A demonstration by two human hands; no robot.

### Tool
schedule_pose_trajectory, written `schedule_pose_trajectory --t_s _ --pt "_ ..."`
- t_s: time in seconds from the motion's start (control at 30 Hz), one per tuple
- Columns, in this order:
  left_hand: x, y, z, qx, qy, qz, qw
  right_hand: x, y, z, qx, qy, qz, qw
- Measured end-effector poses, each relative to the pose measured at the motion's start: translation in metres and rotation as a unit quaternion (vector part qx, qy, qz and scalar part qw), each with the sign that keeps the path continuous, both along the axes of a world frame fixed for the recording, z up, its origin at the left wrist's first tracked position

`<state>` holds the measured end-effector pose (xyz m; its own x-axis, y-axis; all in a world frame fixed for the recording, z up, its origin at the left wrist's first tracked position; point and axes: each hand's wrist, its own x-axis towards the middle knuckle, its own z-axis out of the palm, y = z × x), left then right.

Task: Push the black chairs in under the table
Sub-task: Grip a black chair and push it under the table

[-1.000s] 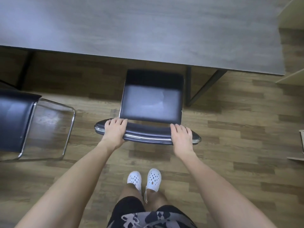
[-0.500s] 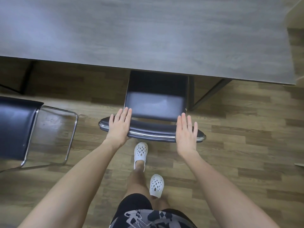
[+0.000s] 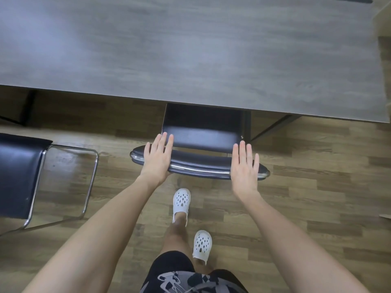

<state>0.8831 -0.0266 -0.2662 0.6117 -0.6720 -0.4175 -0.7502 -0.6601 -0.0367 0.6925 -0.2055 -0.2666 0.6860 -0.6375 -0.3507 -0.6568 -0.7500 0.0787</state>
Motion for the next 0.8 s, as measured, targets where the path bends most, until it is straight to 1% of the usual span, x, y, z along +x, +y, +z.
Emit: schedule_pose_trajectory --t_s 0.47,0.8 --pt "0.053 -0.049 -0.006 -0.045 -0.025 -0.008 0.999 0.053 -0.048 -0.002 -0.028 -0.047 0.005 0.998" --pt "0.083 -0.080 -0.005 -0.038 -0.016 -0.011 0.999 0.081 -0.075 -0.007 -0.046 -0.076 -0.007 0.996"
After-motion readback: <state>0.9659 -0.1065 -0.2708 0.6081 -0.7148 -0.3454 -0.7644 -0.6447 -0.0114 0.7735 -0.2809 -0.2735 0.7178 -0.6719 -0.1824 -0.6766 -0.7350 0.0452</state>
